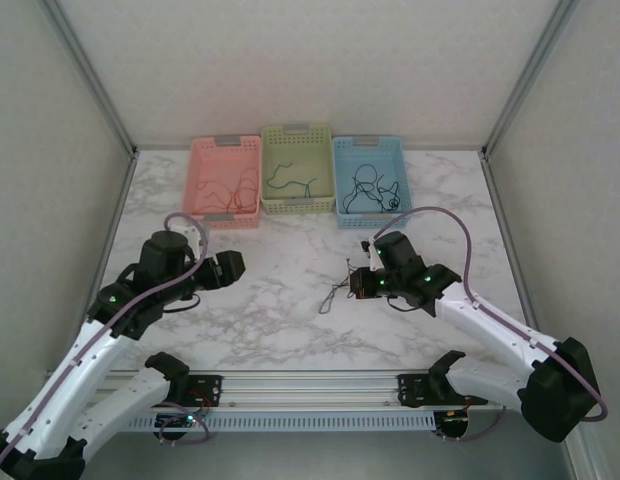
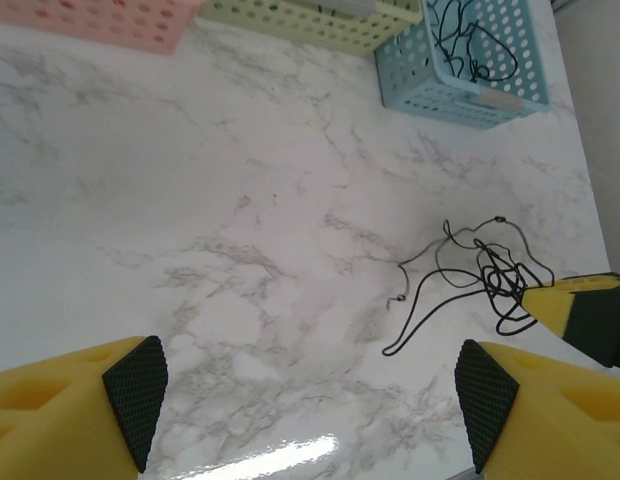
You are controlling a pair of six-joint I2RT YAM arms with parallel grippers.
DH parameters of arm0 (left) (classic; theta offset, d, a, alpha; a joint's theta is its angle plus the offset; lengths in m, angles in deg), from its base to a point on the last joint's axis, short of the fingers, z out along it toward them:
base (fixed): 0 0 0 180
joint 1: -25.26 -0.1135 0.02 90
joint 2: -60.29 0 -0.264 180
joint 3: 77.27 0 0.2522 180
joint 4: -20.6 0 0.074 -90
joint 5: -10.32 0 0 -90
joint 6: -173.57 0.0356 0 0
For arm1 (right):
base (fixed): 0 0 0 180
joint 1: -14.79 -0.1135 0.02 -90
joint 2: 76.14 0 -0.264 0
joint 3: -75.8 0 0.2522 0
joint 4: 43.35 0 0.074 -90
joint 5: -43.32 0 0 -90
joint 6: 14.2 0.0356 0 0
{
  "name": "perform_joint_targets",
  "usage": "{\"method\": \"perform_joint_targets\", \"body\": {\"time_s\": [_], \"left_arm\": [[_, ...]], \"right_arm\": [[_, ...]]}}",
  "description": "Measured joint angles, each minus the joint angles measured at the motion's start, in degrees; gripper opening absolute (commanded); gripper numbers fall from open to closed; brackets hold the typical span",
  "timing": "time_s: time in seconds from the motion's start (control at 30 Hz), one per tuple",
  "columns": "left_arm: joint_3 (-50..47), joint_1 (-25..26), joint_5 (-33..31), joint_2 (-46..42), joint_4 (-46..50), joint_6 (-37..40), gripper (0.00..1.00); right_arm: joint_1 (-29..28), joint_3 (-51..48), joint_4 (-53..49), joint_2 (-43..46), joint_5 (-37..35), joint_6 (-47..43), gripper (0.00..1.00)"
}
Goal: Untangle the cables
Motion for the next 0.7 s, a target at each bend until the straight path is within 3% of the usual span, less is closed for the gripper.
{"method": "perform_joint_targets", "body": {"time_s": [0.13,0.47,0.7], "left_arm": [[-3.6,0.2,3.8,6.0,-5.3,-2.7,0.77],[-8.4,5.7,6.2,17.1,-15.9,-5.5,0.77],[-6.6,12.0,5.3,28.7,-21.8,-5.9,0.75]], "right_arm": [[0.0,-1.3,1.4,1.2,-1.1,-0.1,0.00],[0.9,-4.6,-5.3,-5.8,-14.6,5.0,0.00],[2.3,-6.2,-7.4,-2.9,-17.6,7.4,0.15]]}}
